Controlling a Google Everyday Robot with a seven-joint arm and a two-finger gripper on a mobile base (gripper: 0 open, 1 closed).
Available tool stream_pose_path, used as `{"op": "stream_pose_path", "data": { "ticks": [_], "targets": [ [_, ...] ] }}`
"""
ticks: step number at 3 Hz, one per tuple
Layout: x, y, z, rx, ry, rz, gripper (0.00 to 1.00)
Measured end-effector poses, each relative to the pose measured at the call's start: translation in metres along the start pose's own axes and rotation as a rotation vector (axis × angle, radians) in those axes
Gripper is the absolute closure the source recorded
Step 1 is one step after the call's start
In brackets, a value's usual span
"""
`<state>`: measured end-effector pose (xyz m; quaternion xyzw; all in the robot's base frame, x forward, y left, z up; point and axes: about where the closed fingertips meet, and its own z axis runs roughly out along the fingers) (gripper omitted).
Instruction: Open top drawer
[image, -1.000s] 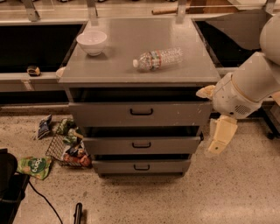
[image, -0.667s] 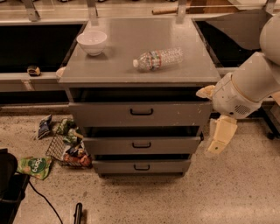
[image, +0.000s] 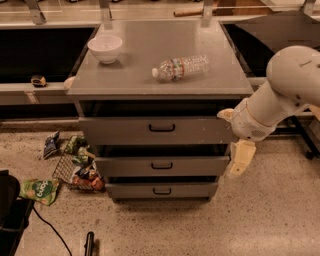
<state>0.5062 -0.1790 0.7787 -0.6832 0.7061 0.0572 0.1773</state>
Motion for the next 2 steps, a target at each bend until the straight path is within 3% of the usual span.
{"op": "stream_pose_path", "data": {
  "ticks": [2],
  "targets": [
    [0.029, -0.058, 0.071, -0.009, 0.056, -0.081, 0.00]
  ]
}}
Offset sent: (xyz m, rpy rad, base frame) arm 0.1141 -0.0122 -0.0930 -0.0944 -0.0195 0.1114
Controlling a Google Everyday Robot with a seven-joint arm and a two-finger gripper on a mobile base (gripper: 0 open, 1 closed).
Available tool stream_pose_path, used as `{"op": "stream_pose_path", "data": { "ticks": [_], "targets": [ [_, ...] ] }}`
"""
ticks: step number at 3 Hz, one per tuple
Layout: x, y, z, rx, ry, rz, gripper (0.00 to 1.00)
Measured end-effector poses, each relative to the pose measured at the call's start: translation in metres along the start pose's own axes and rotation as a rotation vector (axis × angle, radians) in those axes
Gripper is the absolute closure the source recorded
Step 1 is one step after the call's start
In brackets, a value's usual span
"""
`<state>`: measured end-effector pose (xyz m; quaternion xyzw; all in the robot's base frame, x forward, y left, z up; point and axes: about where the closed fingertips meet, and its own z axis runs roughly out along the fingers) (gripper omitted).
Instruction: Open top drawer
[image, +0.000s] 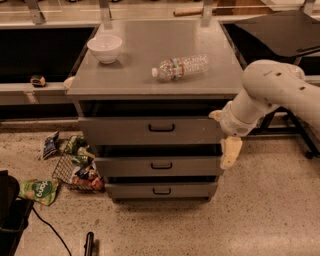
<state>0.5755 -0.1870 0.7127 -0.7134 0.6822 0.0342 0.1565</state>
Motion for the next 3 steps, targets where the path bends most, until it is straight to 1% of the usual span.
{"op": "stream_pose_path", "data": {
  "ticks": [1, 2, 3],
  "targets": [
    [0.004, -0.028, 0.023, -0.010, 0.019, -0.037, 0.00],
    [0.007, -0.053, 0.036, 0.016, 0.021, -0.049, 0.00],
    [0.007, -0.070, 0.047, 0.021, 0.004, -0.055, 0.00]
  ]
}}
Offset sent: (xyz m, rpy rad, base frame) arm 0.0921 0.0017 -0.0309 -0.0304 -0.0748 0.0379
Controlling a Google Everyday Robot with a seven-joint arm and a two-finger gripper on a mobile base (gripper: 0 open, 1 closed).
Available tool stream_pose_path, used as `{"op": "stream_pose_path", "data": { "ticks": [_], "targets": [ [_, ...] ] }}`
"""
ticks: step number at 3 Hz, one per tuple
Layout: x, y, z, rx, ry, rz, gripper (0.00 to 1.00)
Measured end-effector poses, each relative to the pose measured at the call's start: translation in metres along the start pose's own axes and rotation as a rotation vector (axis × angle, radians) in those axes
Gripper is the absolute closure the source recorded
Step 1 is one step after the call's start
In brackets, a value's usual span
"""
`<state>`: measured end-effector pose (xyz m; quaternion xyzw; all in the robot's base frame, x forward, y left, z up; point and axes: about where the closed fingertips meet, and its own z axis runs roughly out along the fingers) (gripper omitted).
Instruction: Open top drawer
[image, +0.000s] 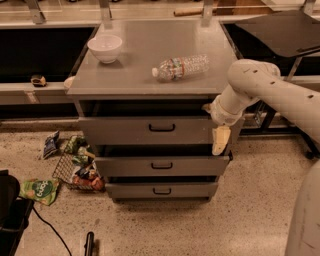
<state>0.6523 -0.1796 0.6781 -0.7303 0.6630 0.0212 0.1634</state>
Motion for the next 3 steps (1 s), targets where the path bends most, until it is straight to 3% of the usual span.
{"op": "stream_pose_path", "data": {
  "ticks": [1, 3],
  "targets": [
    [-0.002, -0.004, 0.014, -0.010, -0.028, 0.004, 0.18],
    [-0.015, 0.019, 0.016, 0.010, -0.085, 0.023, 0.64]
  ]
}}
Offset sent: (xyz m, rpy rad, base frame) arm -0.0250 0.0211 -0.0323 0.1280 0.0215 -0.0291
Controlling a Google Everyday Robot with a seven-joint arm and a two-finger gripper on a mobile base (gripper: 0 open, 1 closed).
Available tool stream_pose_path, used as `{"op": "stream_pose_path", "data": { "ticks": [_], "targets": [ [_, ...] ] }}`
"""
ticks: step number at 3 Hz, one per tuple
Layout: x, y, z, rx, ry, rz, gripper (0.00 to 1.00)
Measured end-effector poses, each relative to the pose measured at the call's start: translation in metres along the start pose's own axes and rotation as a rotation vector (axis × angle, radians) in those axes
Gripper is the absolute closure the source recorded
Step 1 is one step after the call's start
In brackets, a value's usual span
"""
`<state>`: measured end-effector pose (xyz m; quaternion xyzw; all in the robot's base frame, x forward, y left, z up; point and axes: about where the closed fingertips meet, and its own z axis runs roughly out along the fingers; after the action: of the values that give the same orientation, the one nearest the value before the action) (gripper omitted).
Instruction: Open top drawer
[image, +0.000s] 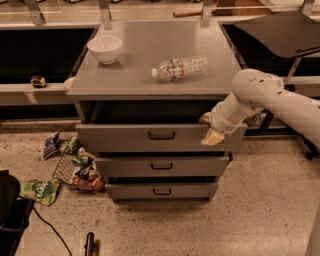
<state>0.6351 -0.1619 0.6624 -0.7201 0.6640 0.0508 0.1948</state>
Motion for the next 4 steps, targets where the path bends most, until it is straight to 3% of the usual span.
{"op": "stream_pose_path", "data": {
  "ticks": [1, 2, 4],
  "targets": [
    [-0.003, -0.002, -0.009, 0.000, 0.000, 0.000, 0.89],
    [-0.006, -0.004, -0.017, 0.000, 0.000, 0.000, 1.00],
    [-0.007, -0.004, -0.019, 0.000, 0.000, 0.000, 0.59]
  ]
}}
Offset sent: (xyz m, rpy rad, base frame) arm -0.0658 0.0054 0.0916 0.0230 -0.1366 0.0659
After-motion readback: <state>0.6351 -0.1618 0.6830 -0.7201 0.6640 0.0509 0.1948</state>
